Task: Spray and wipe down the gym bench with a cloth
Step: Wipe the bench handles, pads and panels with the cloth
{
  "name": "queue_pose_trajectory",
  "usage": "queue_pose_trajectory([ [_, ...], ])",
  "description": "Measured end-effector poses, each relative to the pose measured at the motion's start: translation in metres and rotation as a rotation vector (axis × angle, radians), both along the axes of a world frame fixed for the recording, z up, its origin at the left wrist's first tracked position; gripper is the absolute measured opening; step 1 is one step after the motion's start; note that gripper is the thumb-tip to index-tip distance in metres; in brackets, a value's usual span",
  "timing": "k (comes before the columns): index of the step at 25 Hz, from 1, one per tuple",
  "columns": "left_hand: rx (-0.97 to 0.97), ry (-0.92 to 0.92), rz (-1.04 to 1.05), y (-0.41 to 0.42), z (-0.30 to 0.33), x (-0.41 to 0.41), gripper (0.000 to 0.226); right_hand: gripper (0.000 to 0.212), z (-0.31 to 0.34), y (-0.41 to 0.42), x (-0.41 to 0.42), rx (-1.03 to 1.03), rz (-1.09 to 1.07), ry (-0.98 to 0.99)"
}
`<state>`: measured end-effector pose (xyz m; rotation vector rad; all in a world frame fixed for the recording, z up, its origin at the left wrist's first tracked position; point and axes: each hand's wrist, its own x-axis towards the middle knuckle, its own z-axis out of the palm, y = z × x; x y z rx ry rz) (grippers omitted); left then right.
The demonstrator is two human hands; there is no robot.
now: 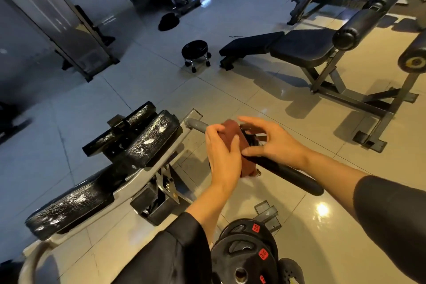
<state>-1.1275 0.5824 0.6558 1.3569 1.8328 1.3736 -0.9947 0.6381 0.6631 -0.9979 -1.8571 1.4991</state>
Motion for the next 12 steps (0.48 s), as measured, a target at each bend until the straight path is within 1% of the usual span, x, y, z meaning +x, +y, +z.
queue_pose_trajectory([
  [1, 0.018, -0.02, 0.016, 0.008, 0.01, 0.001, 0.022, 0.073, 0.008, 0.006, -0.002, -0.05, 0.019, 0.075],
  [3, 0.017, -0.044, 0.003, 0.018, 0.02, 0.004, 0.015, 0.072, 0.019, 0.016, -0.012, -0.029, 0.061, 0.124],
  [5, 0.032, -0.069, -0.007, 0.023, 0.024, 0.005, 0.008, 0.065, 0.021, 0.024, -0.021, 0.032, -0.012, 0.154],
  [7, 0.067, -0.005, 0.054, 0.025, 0.023, -0.004, 0.019, 0.061, 0.015, 0.031, -0.028, 0.094, -0.132, 0.175],
  [8, 0.067, 0.06, 0.113, 0.025, 0.021, -0.01, 0.018, 0.06, 0.01, 0.035, -0.031, 0.154, -0.162, 0.137],
  [9, 0.041, 0.125, 0.156, 0.022, 0.016, -0.017, 0.015, 0.059, 0.003, 0.038, -0.033, 0.229, -0.148, 0.057],
  [10, -0.006, 0.181, 0.166, 0.017, 0.009, -0.022, 0.018, 0.058, -0.005, 0.039, -0.034, 0.294, -0.084, -0.044],
  [12, -0.11, 0.27, 0.111, 0.002, -0.008, -0.024, 0.038, 0.055, -0.021, 0.034, -0.03, 0.377, 0.09, -0.232],
])
